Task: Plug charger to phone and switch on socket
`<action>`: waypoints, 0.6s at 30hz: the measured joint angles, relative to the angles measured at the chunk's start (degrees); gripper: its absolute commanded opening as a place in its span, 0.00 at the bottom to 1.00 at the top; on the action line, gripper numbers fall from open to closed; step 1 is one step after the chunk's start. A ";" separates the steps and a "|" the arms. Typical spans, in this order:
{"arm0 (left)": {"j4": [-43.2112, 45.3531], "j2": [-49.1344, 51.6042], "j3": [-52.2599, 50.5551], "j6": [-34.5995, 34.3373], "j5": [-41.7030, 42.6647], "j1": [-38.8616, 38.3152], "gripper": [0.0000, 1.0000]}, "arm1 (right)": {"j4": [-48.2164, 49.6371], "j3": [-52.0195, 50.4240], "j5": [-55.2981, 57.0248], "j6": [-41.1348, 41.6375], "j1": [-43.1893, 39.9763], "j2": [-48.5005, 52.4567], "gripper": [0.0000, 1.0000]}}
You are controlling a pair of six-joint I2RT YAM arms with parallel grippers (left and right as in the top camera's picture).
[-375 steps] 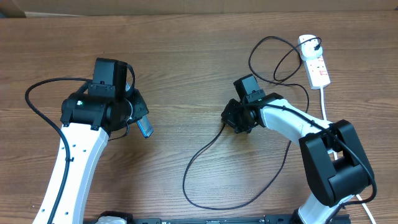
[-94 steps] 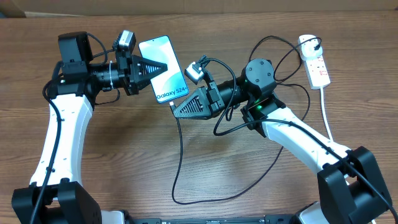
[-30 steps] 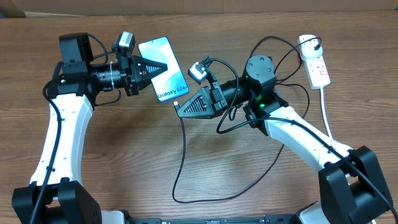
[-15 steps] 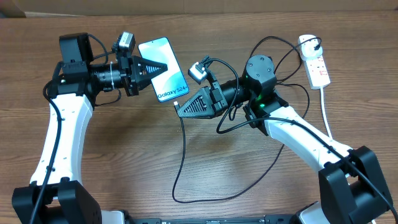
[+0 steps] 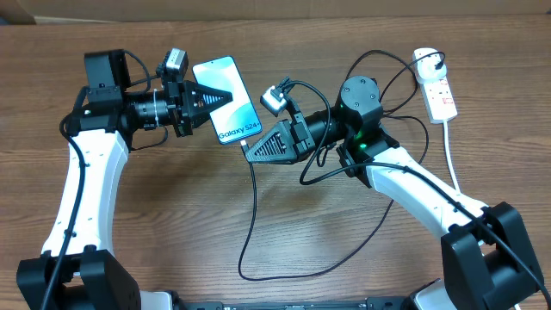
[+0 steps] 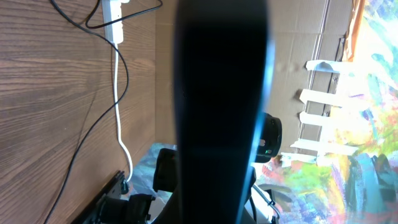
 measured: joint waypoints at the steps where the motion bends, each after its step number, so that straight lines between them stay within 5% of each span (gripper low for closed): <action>1: 0.00 0.00 0.00 0.00 -0.02 0.00 0.04 | -0.11 0.00 0.02 -0.02 0.00 0.00 0.04; 18: 0.00 0.00 0.00 0.02 0.74 0.00 0.04 | -0.72 0.00 0.39 -0.11 0.00 0.00 0.04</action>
